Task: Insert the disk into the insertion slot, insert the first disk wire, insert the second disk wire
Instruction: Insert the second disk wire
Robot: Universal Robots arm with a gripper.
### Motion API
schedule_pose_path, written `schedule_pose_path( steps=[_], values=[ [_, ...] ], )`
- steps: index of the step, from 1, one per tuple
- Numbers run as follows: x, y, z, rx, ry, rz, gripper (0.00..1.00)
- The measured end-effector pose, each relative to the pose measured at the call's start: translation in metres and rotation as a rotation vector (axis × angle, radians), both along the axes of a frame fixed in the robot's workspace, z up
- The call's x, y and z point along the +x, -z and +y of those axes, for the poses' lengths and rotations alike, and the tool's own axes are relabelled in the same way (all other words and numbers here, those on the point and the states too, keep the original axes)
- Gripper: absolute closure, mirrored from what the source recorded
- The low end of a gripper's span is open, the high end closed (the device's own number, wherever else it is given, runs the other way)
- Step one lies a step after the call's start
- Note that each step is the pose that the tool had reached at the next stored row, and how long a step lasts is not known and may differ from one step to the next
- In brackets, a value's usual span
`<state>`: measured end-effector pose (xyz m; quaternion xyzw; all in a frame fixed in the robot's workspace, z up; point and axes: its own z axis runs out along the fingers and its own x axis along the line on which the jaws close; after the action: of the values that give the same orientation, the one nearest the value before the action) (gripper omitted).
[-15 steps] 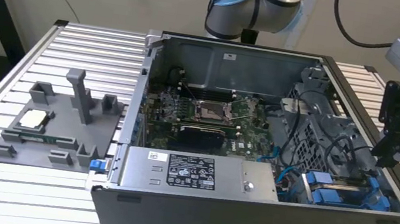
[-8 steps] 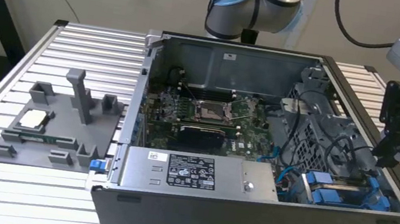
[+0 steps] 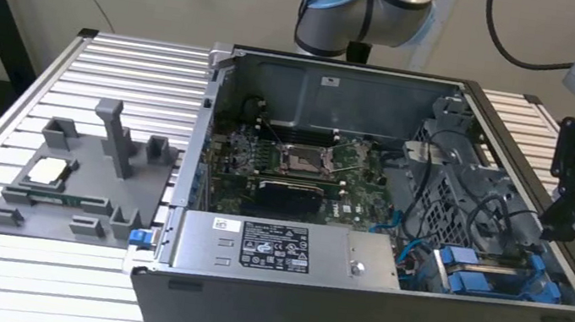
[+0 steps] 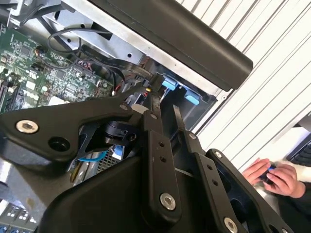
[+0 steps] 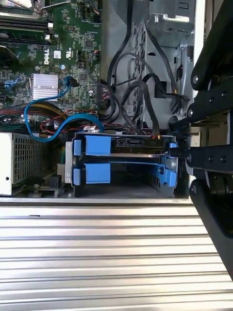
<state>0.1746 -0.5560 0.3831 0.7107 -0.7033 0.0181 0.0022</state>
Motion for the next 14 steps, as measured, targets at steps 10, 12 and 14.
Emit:
schedule_pose_path(
  steps=[10, 12, 14],
  values=[
    [0.0106, 0.0001, 0.0007, -0.0042, 0.0, 0.0111, 0.73],
    [0.0106, 0.0002, 0.0007, -0.0041, 0.0, 0.0111, 0.73],
    [0.0106, 0.0002, 0.0007, -0.0041, 0.0, 0.0111, 0.73]
  ],
)
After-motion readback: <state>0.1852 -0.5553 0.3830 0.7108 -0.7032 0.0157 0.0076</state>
